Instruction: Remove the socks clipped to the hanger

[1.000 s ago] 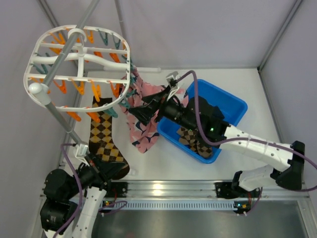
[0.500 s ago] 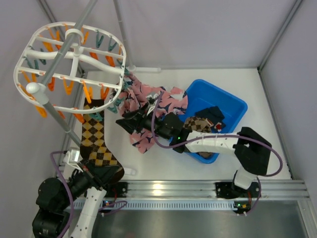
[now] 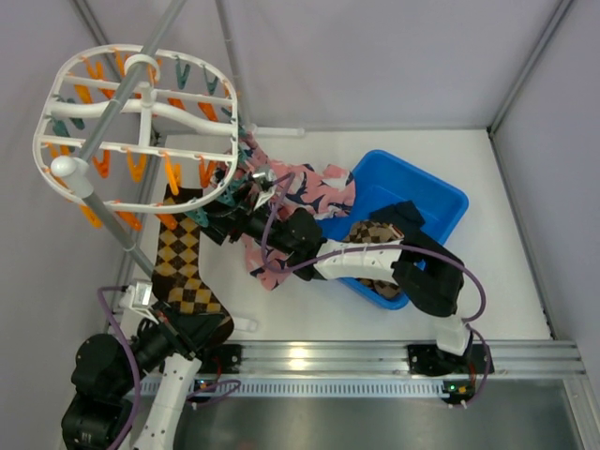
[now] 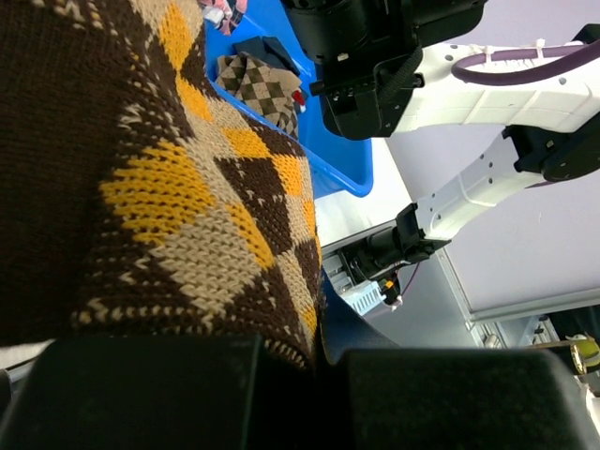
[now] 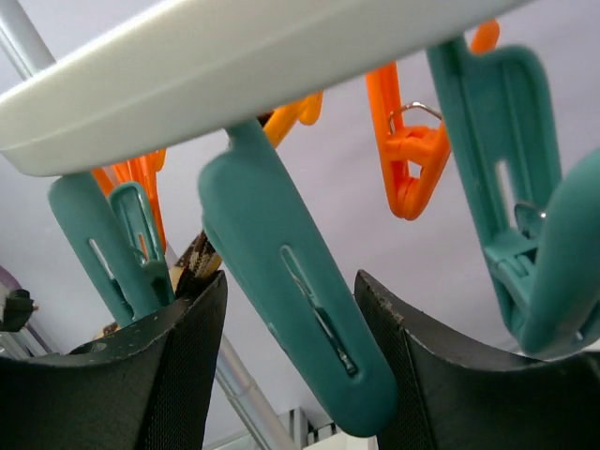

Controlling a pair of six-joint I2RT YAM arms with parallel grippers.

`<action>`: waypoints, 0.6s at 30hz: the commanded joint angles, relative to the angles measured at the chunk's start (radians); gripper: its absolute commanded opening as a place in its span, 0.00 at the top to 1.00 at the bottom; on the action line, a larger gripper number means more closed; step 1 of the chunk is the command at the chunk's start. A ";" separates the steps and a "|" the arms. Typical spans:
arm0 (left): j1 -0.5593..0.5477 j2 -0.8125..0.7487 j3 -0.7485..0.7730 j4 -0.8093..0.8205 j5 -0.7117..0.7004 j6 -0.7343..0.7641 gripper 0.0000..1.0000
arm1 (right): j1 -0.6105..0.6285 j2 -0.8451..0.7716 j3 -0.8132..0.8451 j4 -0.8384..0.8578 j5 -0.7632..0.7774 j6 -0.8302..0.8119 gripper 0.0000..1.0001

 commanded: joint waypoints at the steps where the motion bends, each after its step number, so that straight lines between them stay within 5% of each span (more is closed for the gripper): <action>1: 0.006 -0.003 0.001 -0.035 -0.001 0.020 1.00 | 0.011 -0.002 0.024 0.183 -0.007 -0.018 0.45; 4: 0.006 -0.003 0.002 -0.051 -0.033 0.046 1.00 | 0.011 -0.041 -0.051 0.194 0.058 -0.037 0.42; 9: 0.006 0.001 -0.007 -0.052 -0.076 0.029 1.00 | 0.011 -0.105 -0.192 0.222 0.074 -0.054 0.22; 18: 0.006 0.002 -0.019 -0.052 -0.062 0.035 0.99 | 0.012 -0.064 -0.240 0.387 -0.102 0.063 0.10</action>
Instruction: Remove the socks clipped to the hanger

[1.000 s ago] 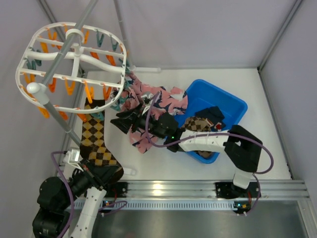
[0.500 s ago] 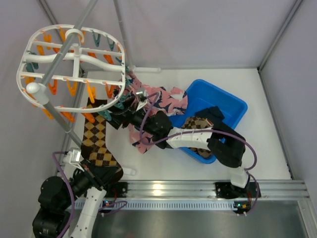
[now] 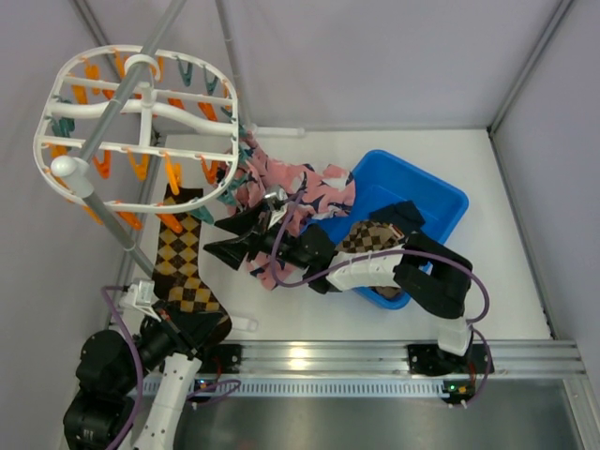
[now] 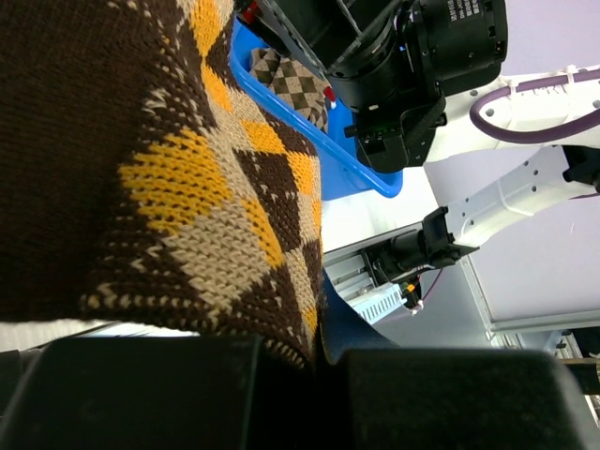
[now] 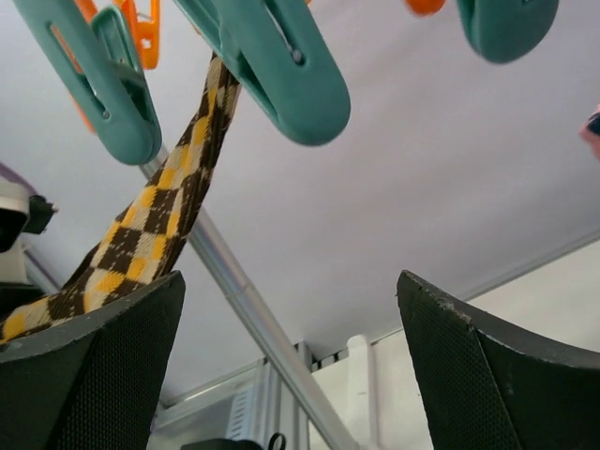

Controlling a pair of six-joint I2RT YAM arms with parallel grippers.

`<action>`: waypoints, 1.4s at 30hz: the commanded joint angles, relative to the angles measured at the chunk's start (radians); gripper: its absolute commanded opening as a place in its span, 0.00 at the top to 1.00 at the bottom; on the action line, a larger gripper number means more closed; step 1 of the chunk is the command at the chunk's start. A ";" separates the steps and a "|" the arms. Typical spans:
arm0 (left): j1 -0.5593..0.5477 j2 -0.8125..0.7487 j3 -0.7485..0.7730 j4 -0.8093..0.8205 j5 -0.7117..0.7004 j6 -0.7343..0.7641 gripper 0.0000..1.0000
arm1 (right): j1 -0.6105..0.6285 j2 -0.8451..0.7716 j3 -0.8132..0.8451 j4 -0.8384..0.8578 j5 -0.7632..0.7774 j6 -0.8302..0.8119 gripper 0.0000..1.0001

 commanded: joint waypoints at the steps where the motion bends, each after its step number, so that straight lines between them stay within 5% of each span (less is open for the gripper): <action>1: 0.006 0.001 -0.008 -0.004 -0.009 0.009 0.99 | 0.012 -0.012 -0.013 0.280 -0.089 0.075 0.09; 8: 0.006 -0.003 -0.044 -0.006 -0.001 0.015 0.98 | 0.014 0.017 0.002 0.365 -0.128 0.135 0.06; 17: 0.006 -0.002 -0.061 -0.006 0.019 0.026 0.98 | 0.011 0.138 0.231 0.313 -0.148 0.171 0.07; 29: 0.006 -0.003 -0.064 -0.006 0.072 0.038 0.98 | -0.035 0.210 0.465 0.167 -0.151 0.027 0.14; 42: 0.007 -0.008 -0.093 -0.006 0.088 0.064 0.98 | -0.044 0.284 0.515 0.181 -0.024 -0.031 0.21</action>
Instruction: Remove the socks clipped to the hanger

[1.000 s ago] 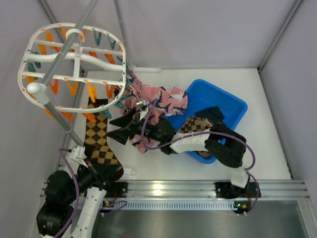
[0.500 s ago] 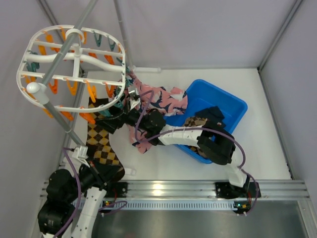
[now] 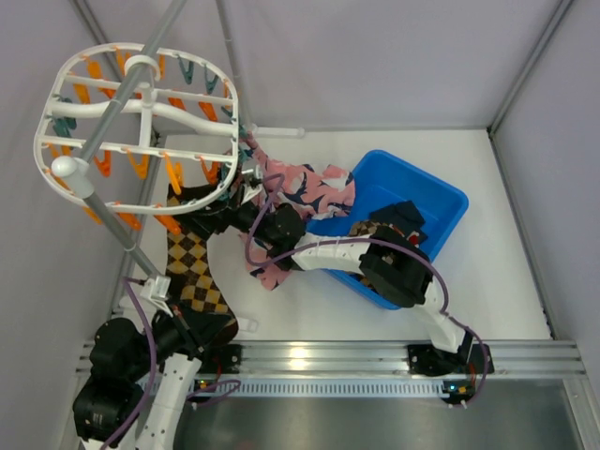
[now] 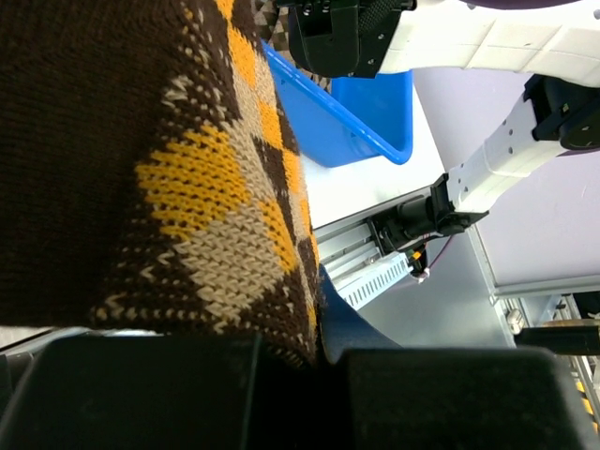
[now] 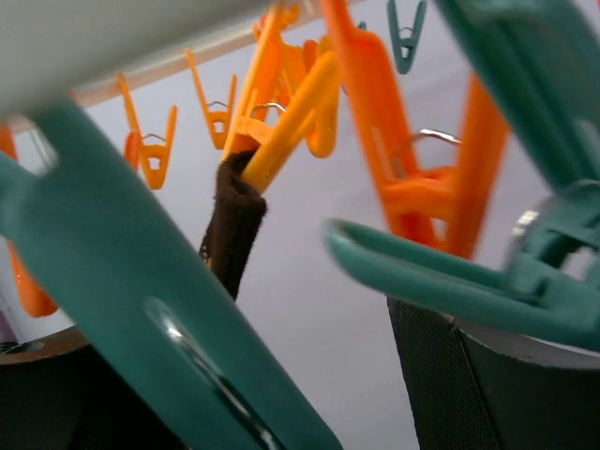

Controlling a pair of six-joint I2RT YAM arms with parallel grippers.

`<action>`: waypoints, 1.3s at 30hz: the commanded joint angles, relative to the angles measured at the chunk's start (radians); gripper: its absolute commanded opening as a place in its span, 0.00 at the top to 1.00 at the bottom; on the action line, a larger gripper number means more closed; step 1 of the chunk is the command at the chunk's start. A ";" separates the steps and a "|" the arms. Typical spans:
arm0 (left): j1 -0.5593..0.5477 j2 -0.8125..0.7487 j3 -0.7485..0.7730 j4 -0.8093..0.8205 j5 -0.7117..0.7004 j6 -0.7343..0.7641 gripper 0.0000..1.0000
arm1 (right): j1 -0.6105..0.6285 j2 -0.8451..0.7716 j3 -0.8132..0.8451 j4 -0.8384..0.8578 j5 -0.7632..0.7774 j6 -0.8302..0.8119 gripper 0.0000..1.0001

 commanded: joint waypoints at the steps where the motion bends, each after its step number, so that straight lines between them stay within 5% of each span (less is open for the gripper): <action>1: 0.007 -0.006 -0.018 -0.003 0.013 0.027 0.98 | -0.011 -0.004 0.018 0.152 0.047 -0.023 0.21; 10: 0.007 -0.009 -0.001 -0.032 -0.067 0.052 0.99 | -0.013 -0.125 -0.258 0.276 0.088 0.012 0.16; 16: 0.006 -0.006 0.001 -0.032 -0.070 0.047 1.00 | -0.013 -0.056 -0.157 0.288 -0.002 0.142 0.20; 26: 0.007 -0.008 -0.027 -0.031 -0.047 0.047 0.99 | -0.033 0.002 0.035 0.230 0.007 0.138 0.29; 39: 0.007 -0.009 -0.091 -0.031 -0.019 0.072 1.00 | -0.040 0.067 0.202 0.156 0.054 0.124 0.29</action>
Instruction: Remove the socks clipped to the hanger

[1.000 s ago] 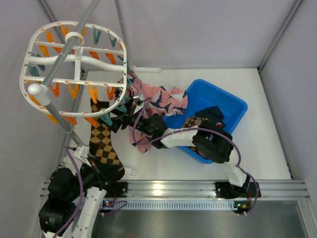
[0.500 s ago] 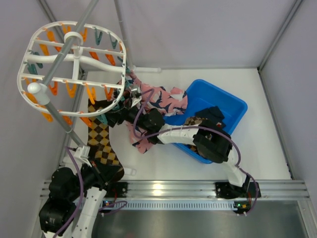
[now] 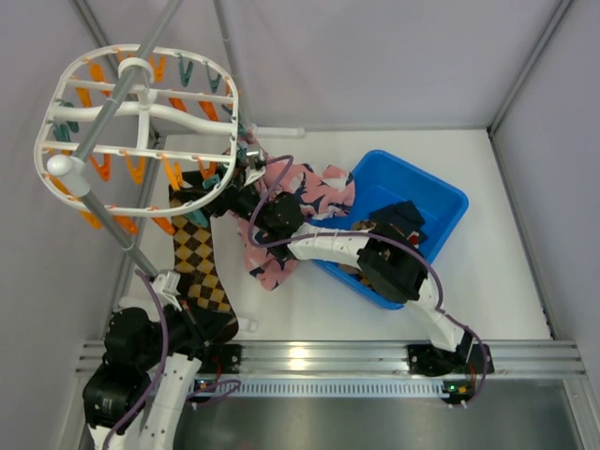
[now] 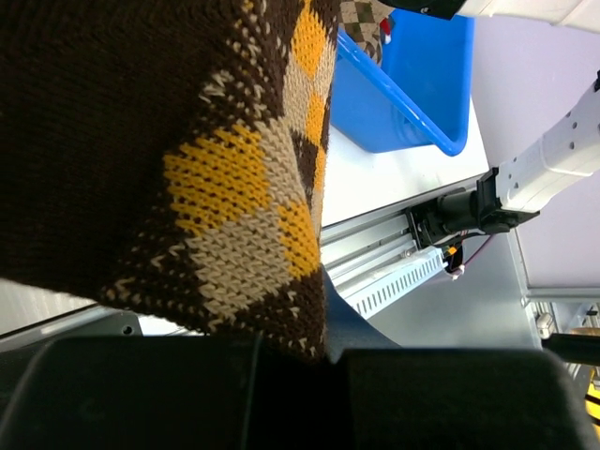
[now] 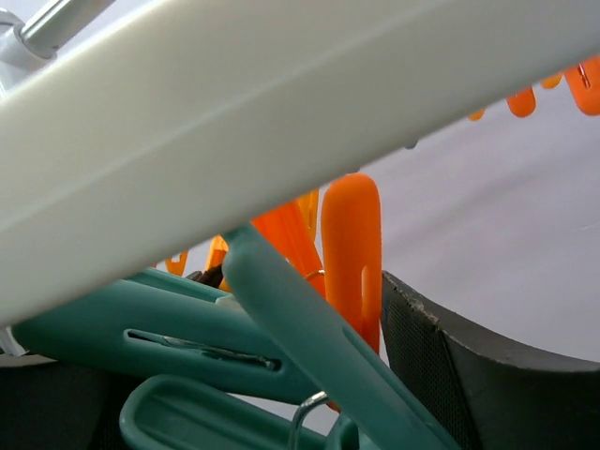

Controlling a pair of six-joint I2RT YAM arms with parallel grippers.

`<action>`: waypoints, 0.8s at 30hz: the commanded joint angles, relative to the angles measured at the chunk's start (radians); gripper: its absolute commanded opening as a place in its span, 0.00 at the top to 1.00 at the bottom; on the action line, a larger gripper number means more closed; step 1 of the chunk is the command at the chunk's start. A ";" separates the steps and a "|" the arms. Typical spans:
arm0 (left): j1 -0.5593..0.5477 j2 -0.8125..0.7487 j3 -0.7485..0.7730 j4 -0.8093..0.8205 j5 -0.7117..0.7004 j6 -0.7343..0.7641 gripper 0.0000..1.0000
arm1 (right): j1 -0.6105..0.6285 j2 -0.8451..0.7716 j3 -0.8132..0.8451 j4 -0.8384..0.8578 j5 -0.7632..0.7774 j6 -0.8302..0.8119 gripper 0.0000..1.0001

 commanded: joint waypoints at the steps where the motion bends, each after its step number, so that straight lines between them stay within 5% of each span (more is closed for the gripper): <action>1: 0.007 -0.009 0.005 0.001 0.016 0.031 1.00 | -0.006 0.011 0.079 0.146 0.033 -0.013 0.28; 15: 0.007 -0.009 -0.020 -0.004 -0.017 0.032 1.00 | 0.007 0.027 0.114 0.181 0.154 0.025 0.27; 20: 0.007 -0.009 -0.034 -0.004 -0.021 0.015 1.00 | 0.028 0.041 0.162 0.155 0.171 -0.004 0.48; 24: 0.007 -0.011 -0.034 -0.004 -0.025 0.012 1.00 | 0.037 0.037 0.182 0.113 0.171 -0.036 0.46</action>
